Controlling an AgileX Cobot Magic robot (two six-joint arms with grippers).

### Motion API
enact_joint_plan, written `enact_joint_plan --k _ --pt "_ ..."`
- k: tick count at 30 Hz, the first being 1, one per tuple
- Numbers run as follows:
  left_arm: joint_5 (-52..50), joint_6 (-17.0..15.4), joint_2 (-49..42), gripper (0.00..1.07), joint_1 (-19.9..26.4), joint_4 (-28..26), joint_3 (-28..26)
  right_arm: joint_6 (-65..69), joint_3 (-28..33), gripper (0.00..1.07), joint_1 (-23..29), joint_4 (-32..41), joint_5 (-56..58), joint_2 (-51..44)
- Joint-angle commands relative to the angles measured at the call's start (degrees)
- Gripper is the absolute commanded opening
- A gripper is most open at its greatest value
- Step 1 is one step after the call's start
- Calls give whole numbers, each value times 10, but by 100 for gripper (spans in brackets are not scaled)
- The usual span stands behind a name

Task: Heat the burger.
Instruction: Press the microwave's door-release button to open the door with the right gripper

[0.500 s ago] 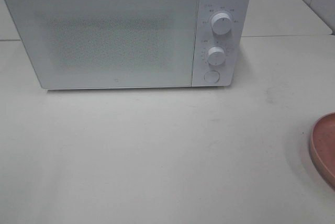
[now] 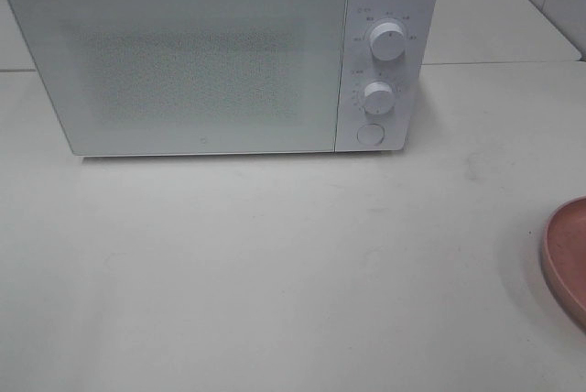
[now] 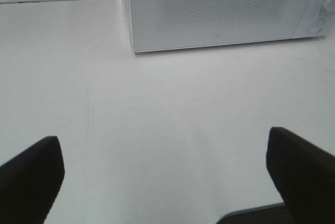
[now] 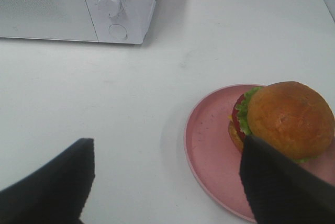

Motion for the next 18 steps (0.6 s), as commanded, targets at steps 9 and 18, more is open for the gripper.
enact_joint_plan --k 9,18 --pt "-9 -3 -14 98 -2 -2 2 -1 -20 75 0 -1 -11 9" --pt "-9 -3 -14 98 -2 -2 2 2 -31 75 0 1 -45 108"
